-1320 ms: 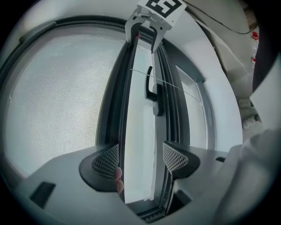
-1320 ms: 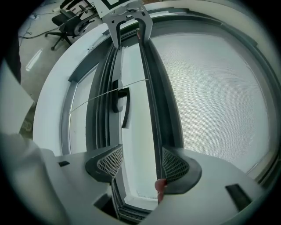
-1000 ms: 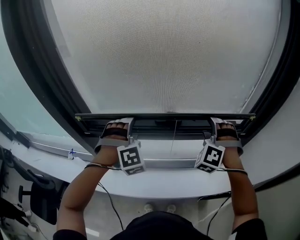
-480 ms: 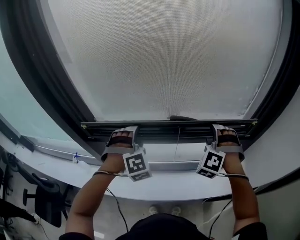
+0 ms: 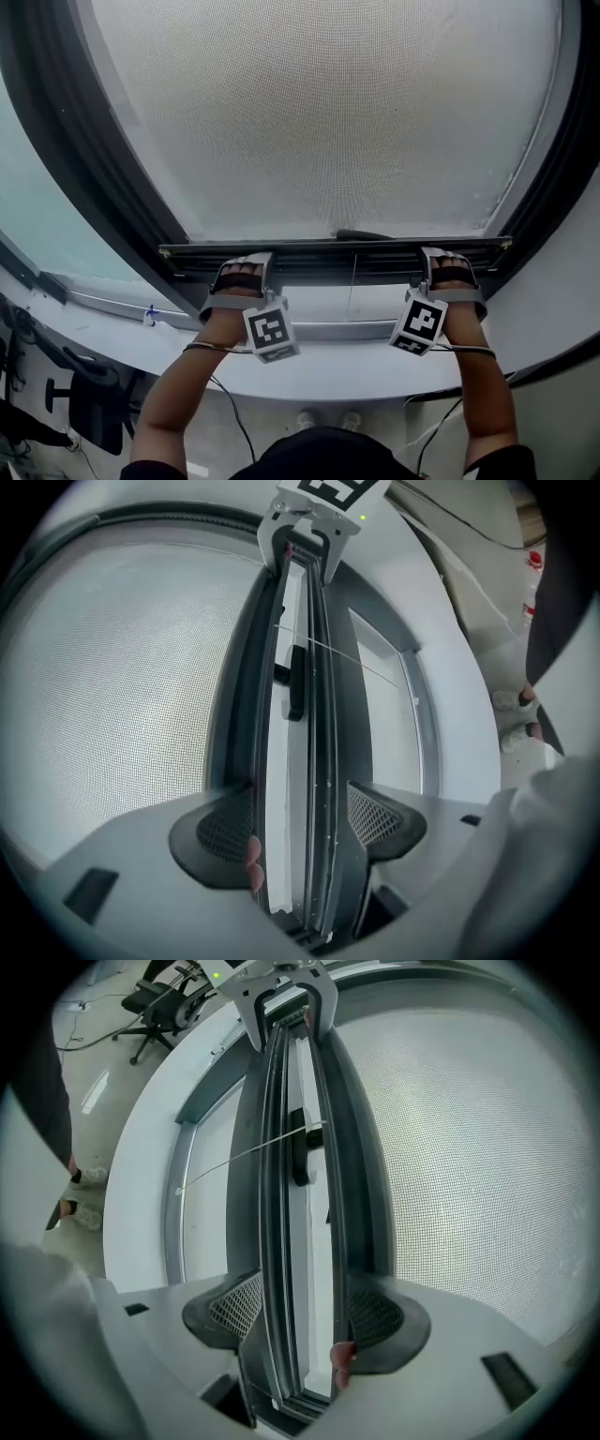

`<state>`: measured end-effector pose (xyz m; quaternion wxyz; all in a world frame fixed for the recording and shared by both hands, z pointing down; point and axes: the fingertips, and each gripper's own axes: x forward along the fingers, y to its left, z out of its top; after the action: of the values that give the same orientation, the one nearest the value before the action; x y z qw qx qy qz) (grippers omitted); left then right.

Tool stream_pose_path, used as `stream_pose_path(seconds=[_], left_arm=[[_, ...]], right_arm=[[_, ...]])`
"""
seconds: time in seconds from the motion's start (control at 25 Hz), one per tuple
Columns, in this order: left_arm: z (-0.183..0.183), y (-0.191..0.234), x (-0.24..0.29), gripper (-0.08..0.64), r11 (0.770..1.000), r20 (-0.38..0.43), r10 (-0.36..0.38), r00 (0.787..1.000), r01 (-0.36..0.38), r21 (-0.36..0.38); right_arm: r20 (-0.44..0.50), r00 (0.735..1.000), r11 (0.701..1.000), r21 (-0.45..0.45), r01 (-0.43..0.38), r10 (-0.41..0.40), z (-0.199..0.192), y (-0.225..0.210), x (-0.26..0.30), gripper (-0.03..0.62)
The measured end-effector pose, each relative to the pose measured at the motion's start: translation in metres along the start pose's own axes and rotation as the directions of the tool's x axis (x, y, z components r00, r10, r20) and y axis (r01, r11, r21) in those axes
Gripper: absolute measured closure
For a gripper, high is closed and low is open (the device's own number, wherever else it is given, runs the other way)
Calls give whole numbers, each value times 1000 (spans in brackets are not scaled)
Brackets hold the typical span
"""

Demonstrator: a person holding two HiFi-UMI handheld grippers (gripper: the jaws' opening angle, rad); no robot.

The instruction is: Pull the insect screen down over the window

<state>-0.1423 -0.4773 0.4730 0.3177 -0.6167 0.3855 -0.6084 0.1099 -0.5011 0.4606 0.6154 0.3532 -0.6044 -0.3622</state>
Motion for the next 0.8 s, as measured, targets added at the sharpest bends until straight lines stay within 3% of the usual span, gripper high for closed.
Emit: stream_pose_path(seconds=[0.12, 0.44, 0.8], left_arm=[[0, -2, 0, 245, 1000, -1, -22, 1000, 22, 9], [-1, -24, 9, 250, 995, -9, -102, 995, 102, -3], [-1, -50, 25, 252, 990, -29, -138, 990, 137, -27]], right_arm=[[-21, 997, 997, -16, -69, 69, -2, 5, -4, 308], [-41, 989, 989, -39, -143, 142, -4, 27, 6, 310], [-29, 987, 986, -34, -161, 160, -4, 54, 27, 310]])
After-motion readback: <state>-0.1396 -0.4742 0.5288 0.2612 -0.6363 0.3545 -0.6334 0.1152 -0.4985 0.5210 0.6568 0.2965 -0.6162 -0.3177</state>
